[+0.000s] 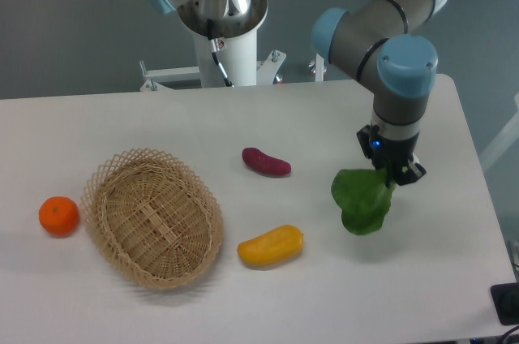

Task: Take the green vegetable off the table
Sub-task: 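Lift the held green vegetable off the table and carry it away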

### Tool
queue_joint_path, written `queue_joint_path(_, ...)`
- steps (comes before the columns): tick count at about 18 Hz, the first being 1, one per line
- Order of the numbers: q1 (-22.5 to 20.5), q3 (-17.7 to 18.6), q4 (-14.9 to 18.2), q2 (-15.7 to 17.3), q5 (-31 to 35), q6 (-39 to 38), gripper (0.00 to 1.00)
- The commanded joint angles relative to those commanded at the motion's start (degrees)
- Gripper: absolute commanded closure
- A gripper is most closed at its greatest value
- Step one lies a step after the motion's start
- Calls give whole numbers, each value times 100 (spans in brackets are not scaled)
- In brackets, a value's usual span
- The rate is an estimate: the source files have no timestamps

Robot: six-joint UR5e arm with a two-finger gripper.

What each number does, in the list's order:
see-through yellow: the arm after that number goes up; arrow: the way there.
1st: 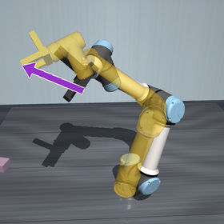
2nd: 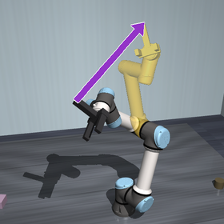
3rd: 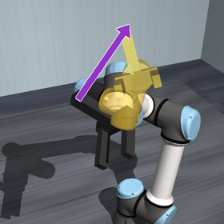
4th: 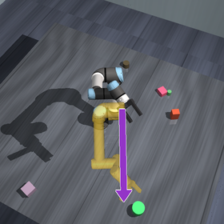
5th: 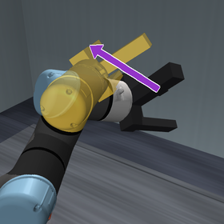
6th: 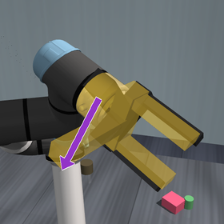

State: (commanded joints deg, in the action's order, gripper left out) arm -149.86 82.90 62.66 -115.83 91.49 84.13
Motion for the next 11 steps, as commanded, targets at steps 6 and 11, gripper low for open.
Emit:
queue_joint_path(6, 220, -555, 27, -361, -44, -388, 72)
queue_joint_path(11, 238, -950, 140, -651, -88, -388, 72)
